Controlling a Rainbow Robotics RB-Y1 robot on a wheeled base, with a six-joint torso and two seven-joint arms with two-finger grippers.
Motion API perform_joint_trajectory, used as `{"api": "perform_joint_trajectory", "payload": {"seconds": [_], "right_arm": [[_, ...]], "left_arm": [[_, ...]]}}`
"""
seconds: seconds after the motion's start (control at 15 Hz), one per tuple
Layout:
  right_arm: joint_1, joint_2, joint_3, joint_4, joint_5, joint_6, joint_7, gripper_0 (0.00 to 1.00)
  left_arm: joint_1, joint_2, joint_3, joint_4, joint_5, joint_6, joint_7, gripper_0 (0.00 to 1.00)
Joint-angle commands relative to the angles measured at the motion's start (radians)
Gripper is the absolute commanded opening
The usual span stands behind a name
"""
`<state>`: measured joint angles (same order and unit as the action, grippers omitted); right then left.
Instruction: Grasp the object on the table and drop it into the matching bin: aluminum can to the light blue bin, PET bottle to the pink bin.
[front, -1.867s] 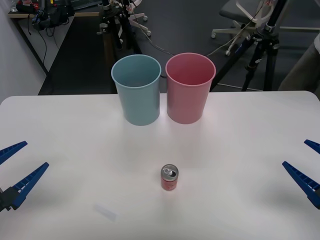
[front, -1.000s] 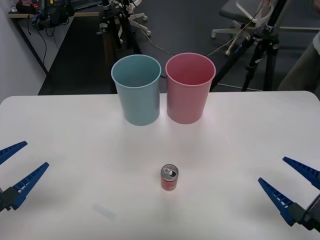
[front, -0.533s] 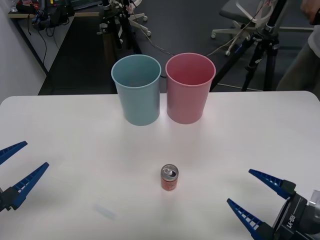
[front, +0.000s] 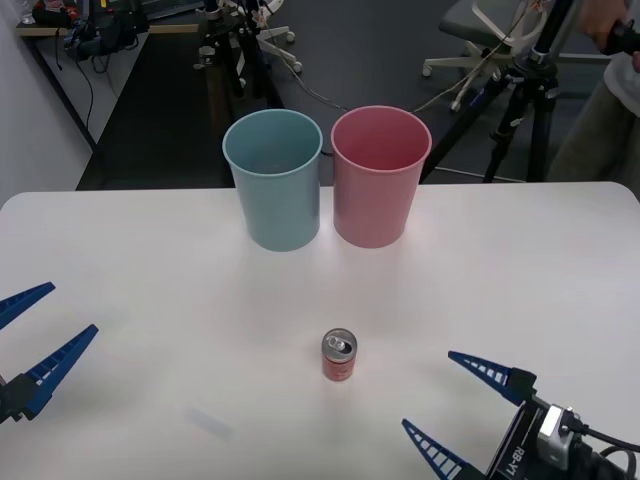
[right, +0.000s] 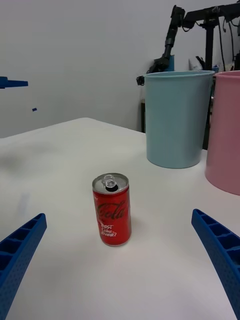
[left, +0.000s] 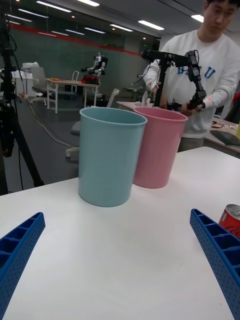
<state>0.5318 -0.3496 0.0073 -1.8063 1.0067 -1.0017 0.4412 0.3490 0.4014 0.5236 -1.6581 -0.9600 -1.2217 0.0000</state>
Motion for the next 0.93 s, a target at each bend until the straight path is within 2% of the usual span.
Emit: {"api": "perform_joint_trajectory", "payload": {"seconds": [0.07, 0.33, 0.93], "right_arm": [[-0.065, 0.001, 0.056, 0.088, -0.014, 0.002, 0.073, 1.0], [-0.136, 0.034, 0.091, 0.216, -0.014, 0.002, 0.182, 1.0], [-0.27, 0.097, 0.105, 0.423, 0.026, 0.014, 0.231, 1.0]], "left_arm": [[0.0, 0.0, 0.0, 0.0, 0.0, 0.0, 0.0, 1.0], [0.0, 0.0, 0.0, 0.0, 0.0, 0.0, 0.0, 1.0], [0.0, 0.0, 0.0, 0.0, 0.0, 0.0, 0.0, 1.0]]}}
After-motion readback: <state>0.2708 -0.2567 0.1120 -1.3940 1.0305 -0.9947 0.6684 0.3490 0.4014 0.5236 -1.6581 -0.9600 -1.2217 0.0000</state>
